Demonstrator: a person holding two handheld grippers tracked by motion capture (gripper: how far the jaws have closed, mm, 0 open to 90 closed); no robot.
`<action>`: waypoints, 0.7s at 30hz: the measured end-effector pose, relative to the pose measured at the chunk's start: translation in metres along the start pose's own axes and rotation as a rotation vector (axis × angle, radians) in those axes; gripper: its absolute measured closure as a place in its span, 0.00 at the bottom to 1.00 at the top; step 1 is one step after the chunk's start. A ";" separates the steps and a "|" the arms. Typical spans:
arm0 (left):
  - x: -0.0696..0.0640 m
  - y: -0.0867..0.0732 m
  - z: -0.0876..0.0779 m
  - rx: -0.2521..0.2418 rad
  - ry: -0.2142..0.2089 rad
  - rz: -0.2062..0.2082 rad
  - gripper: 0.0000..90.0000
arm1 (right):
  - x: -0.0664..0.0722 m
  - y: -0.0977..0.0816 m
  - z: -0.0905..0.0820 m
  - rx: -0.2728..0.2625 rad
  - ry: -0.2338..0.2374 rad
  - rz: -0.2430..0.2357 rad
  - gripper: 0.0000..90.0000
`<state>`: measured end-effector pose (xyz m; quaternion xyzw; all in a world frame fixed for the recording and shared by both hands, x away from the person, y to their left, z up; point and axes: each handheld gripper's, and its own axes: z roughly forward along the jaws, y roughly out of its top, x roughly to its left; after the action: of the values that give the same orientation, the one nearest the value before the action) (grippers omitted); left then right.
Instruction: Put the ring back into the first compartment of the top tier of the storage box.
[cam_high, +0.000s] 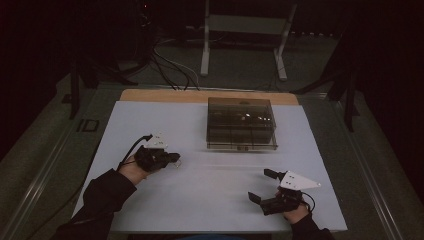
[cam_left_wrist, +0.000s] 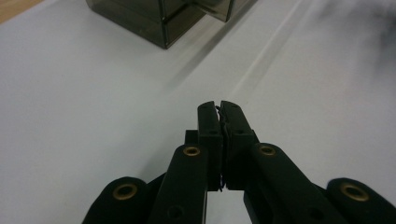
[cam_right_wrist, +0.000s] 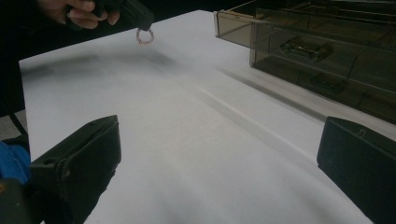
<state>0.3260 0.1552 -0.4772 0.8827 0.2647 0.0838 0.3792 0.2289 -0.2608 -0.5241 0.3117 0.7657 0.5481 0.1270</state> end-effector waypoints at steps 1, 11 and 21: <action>0.000 0.001 0.000 -0.003 -0.004 -0.001 1.00 | 0.000 0.000 0.000 0.000 0.000 0.000 0.00; 0.001 0.014 -0.001 -0.010 -0.018 0.016 1.00 | 0.000 0.000 0.000 -0.001 0.001 0.001 0.00; 0.002 0.028 -0.002 -0.024 -0.029 0.030 1.00 | 0.000 0.000 -0.001 -0.001 -0.001 -0.001 0.00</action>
<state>0.3377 0.1416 -0.4562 0.8830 0.2450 0.0798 0.3922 0.2286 -0.2613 -0.5241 0.3114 0.7654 0.5484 0.1280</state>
